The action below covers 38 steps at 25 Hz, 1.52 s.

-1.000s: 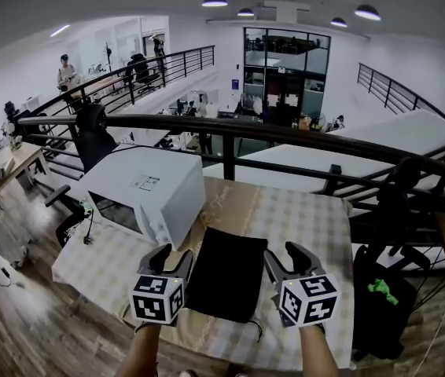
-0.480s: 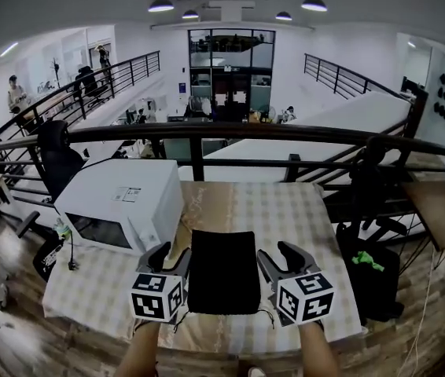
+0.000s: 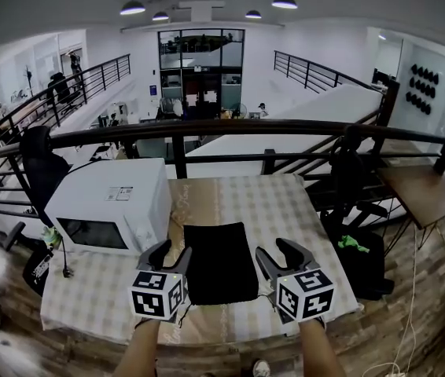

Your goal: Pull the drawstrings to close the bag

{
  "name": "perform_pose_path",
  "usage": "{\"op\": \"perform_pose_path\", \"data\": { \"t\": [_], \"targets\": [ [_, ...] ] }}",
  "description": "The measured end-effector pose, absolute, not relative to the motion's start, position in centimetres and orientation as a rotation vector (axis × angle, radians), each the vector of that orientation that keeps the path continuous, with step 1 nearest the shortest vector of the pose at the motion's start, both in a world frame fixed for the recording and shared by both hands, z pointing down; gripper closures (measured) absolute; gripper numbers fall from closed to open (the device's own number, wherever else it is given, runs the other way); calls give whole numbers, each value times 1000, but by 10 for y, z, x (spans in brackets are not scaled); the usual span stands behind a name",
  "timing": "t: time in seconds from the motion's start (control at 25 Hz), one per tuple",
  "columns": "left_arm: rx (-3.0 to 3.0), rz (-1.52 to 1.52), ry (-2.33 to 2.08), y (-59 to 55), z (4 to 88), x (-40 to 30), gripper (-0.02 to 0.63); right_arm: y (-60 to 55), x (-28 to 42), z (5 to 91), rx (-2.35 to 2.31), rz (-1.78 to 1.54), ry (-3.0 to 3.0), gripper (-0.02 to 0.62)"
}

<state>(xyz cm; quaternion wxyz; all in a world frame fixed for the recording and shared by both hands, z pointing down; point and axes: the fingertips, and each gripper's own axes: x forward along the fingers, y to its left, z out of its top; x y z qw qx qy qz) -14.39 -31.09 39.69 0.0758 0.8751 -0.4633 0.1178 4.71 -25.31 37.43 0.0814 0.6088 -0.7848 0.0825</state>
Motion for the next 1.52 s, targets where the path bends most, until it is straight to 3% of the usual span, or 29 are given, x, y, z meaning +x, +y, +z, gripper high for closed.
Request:
{"op": "perform_pose_path", "data": {
  "t": [0.8, 1.52],
  "targets": [
    [2528, 336, -1541, -300, 396, -137, 408, -253, 93, 374, 1730, 230, -2413, 391],
    [2540, 555, -1435, -290, 446, -154, 410, -256, 73, 430, 1462, 279, -2429, 399]
  ]
}}
